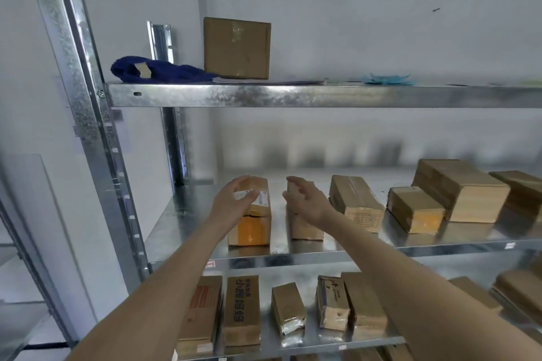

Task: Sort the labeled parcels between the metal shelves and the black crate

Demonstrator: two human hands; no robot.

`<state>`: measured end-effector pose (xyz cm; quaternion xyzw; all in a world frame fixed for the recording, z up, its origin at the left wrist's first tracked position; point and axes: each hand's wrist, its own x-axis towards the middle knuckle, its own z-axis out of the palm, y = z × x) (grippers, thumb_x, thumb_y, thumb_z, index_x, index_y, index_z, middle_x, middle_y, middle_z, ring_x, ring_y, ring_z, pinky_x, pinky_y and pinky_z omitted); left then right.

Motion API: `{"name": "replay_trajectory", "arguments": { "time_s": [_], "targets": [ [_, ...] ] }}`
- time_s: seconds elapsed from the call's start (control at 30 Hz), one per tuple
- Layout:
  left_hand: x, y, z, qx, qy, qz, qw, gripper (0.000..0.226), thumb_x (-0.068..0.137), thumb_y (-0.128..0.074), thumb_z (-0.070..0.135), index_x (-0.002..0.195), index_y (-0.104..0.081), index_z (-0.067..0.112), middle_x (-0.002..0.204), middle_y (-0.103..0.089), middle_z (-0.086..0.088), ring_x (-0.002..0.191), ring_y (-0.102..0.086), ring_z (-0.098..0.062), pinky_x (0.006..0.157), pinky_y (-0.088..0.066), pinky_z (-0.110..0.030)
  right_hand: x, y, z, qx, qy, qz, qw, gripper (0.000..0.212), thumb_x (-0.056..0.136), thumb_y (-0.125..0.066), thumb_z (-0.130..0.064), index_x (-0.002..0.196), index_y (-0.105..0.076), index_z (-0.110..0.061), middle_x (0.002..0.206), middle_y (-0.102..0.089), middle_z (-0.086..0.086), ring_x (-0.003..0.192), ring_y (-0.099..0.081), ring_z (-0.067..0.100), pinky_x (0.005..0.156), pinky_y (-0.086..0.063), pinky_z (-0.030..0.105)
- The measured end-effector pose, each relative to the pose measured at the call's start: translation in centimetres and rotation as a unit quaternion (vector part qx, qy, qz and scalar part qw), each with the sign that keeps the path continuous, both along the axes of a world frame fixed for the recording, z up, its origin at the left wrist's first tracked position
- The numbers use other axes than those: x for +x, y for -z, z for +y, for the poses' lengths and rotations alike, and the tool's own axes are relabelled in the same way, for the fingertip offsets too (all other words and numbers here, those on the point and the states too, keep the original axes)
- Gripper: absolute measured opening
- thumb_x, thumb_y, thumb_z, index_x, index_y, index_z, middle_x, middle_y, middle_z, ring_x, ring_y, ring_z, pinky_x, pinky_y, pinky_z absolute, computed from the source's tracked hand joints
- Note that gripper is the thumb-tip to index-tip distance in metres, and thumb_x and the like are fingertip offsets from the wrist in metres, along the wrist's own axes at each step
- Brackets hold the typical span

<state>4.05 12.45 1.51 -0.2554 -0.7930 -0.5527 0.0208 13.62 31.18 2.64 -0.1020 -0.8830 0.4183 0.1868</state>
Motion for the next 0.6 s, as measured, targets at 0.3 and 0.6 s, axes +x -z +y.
{"name": "replay_trajectory", "arguments": {
  "time_s": [0.3,0.6],
  "targets": [
    [4.5,0.0,7.3,-0.026,0.054,-0.025,0.998,0.054,0.092,-0.064,0.046,0.143,-0.045,0.040,0.153,-0.040,0.007,0.138,-0.041,-0.016,0.102,-0.038,-0.028,3.4,0.2,8.1,0.024,0.015,-0.026,0.999,0.055,0.101,-0.062,-0.037,0.152,-0.045,-0.024,0.157,-0.045,0.001,0.145,-0.040,0.025,0.119,-0.035,0.041],
    [4.6,4.0,11.3,-0.093,0.046,-0.078,0.992,0.068,0.089,-0.064,0.055,0.150,-0.036,0.041,0.159,-0.032,0.007,0.143,-0.034,-0.021,0.116,-0.033,-0.042,2.3,3.7,10.7,-0.003,-0.042,-0.078,0.996,0.060,0.101,-0.056,-0.049,0.155,-0.038,-0.029,0.163,-0.035,0.001,0.148,-0.037,0.028,0.120,-0.034,0.047]
  ]
}}
